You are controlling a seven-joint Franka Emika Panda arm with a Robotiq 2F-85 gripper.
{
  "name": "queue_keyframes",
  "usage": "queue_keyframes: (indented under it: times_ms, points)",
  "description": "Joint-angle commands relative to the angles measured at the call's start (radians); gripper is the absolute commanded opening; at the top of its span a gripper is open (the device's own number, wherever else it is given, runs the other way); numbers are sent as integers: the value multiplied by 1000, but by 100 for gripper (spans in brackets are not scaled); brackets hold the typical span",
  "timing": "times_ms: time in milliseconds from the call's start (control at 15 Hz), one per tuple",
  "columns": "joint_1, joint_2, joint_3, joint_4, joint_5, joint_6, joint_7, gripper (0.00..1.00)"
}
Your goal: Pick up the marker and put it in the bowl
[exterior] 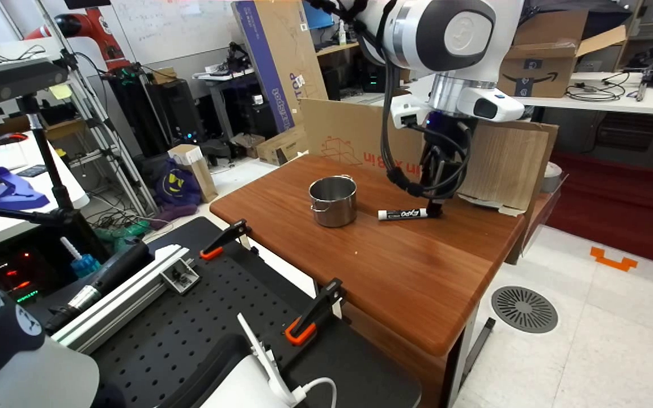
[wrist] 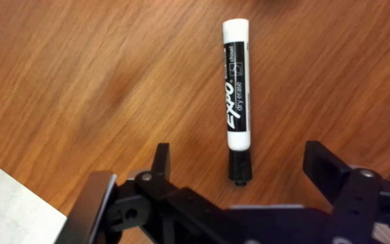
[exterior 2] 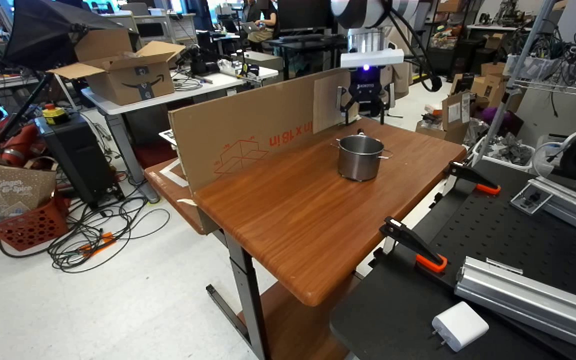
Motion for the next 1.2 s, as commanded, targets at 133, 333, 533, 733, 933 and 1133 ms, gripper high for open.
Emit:
queue_keyframes:
  times_ms: [133,333,533,733,933,1133]
  points:
    - [19,97,-24,117,-23,-36,43,100]
    - [23,121,-27,148,-27,-40,49,69]
    - [30,143,-31,176,-34,-45,60,53]
    - [36,152,-32,197,-38,-53,70,29]
    - [35,150,-30,203,-46,-63,73,7]
    - [31,140,-33,199,-52,-60,68,5]
